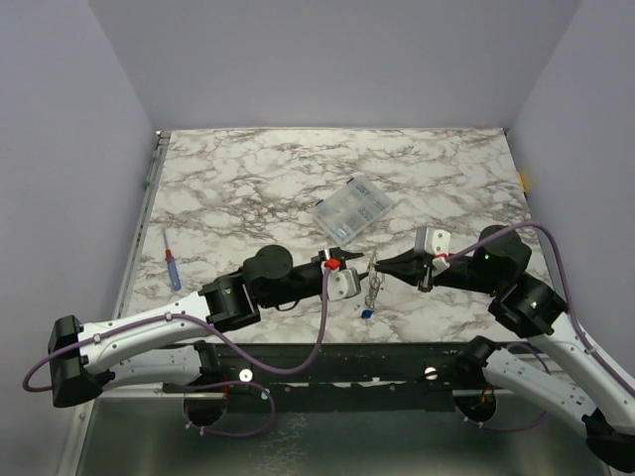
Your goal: Put the keys on the keyring
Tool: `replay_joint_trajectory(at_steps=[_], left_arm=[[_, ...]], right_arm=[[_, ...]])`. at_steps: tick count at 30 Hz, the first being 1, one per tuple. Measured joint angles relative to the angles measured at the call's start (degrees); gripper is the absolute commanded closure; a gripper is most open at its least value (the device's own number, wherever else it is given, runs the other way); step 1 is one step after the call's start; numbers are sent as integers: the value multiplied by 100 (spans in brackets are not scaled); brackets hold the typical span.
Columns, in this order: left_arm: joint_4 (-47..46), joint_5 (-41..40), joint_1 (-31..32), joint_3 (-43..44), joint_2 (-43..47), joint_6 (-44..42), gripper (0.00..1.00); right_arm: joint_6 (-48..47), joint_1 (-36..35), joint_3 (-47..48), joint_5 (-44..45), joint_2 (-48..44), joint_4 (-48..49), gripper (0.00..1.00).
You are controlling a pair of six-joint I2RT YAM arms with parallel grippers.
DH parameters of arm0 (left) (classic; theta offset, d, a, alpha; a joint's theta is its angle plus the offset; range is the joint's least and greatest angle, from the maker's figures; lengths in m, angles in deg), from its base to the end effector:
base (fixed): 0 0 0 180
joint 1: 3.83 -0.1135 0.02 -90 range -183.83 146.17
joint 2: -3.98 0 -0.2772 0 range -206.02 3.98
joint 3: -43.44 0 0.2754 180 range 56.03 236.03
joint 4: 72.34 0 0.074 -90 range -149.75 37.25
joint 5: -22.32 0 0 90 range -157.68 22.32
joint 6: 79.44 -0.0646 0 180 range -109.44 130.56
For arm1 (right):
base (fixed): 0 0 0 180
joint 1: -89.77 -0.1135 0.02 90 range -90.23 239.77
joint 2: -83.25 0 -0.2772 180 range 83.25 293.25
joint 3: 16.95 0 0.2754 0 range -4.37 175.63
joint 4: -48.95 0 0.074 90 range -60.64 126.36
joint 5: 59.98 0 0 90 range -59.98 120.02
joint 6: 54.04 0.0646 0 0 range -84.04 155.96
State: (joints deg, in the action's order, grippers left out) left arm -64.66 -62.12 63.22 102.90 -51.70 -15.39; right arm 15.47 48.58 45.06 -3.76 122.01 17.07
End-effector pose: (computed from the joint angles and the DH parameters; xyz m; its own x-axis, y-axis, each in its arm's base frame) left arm 0.1020 -0.2570 0.3512 0.3937 0.1872 -0.9000 0.8696 0.2415 0.4306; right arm 0.1142 0.1476 0.3766 0.2306 -0.1848 -0.9553 -0.9398 0.2122 -0.2679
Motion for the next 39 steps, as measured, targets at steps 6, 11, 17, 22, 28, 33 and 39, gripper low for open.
replay_joint_trajectory(at_steps=[6, 11, 17, 22, 28, 33, 39], left_arm=[[31, 59, 0, 76, -216, -129, 61], [31, 68, 0, 142, -251, -177, 65], [70, 68, 0, 149, -251, -267, 75], [118, 68, -2, 225, -310, -308, 91], [151, 125, 0, 251, -404, -328, 100], [160, 164, -2, 251, -422, -328, 100], [164, 195, 0, 251, -433, -326, 100]], right_arm=[[4, 0, 0, -17, -22, -2, 99], [2, 0, 0, -22, -17, -7, 99], [0, 0, 0, -59, 24, -9, 99], [0, 0, 0, -76, 50, -9, 99], [-7, 0, -2, -72, 48, -11, 99], [0, 0, -57, -63, 15, 15, 99], [42, 0, -168, -4, -79, 127, 99]])
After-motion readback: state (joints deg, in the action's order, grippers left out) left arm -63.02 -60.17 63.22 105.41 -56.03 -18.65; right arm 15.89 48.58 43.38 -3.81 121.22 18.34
